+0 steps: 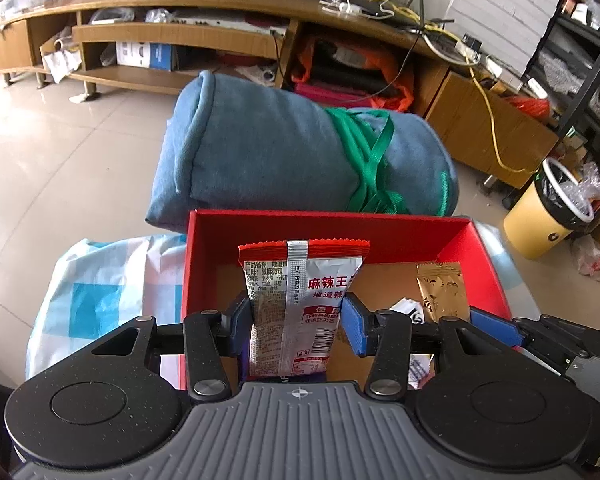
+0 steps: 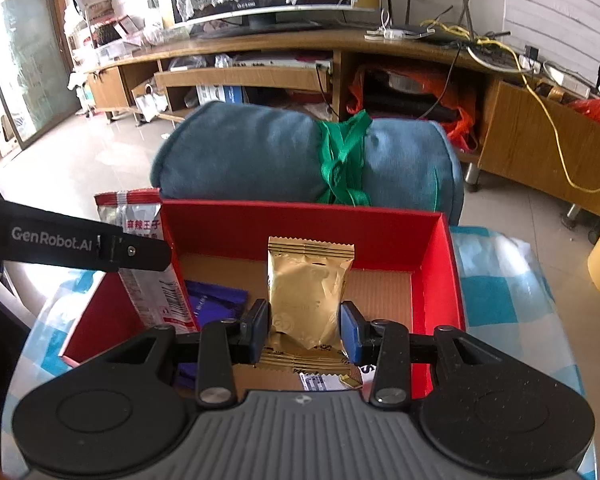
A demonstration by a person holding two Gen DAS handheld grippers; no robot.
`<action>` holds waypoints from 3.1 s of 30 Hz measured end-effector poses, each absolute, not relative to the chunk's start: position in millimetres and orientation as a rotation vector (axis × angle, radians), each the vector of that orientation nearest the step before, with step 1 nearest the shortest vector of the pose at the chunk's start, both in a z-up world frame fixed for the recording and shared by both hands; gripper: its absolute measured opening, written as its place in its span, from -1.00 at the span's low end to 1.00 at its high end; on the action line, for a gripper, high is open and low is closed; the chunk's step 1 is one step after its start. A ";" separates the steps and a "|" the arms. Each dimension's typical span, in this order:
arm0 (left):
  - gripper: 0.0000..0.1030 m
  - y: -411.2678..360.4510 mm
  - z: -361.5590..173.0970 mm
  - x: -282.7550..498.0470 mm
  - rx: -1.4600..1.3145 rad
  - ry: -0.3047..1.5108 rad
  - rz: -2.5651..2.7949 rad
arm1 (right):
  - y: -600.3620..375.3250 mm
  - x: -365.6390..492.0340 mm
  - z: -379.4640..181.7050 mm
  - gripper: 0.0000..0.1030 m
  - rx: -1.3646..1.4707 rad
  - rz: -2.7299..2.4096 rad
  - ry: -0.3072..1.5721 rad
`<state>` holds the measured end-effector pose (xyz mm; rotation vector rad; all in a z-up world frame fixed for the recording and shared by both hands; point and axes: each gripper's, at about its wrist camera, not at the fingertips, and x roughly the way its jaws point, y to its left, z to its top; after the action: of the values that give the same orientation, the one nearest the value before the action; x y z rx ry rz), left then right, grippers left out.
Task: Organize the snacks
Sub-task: 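Carry both packets over the red box and lower them inside, then open both grippers to release the packets into the red box, then withdraw both grippers from the red box toward the remaining snacks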
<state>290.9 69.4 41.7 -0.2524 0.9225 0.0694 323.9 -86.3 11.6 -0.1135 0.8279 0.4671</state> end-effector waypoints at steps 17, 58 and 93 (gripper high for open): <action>0.25 62.4 20.5 302.6 -0.234 0.983 0.076 | -75.0 334.4 -17.4 -0.25 -0.145 0.467 0.913; 0.70 59.7 41.3 231.8 -0.207 0.939 0.086 | -93.2 273.1 25.2 0.14 -0.098 0.480 0.868; 0.73 63.2 -24.0 150.8 -0.172 1.146 0.028 | -104.5 202.8 -3.8 0.16 -0.068 0.550 1.019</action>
<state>150.8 63.2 -24.0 -0.1720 1.1458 0.0276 202.8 -104.5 -3.8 -0.0683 1.0189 0.5504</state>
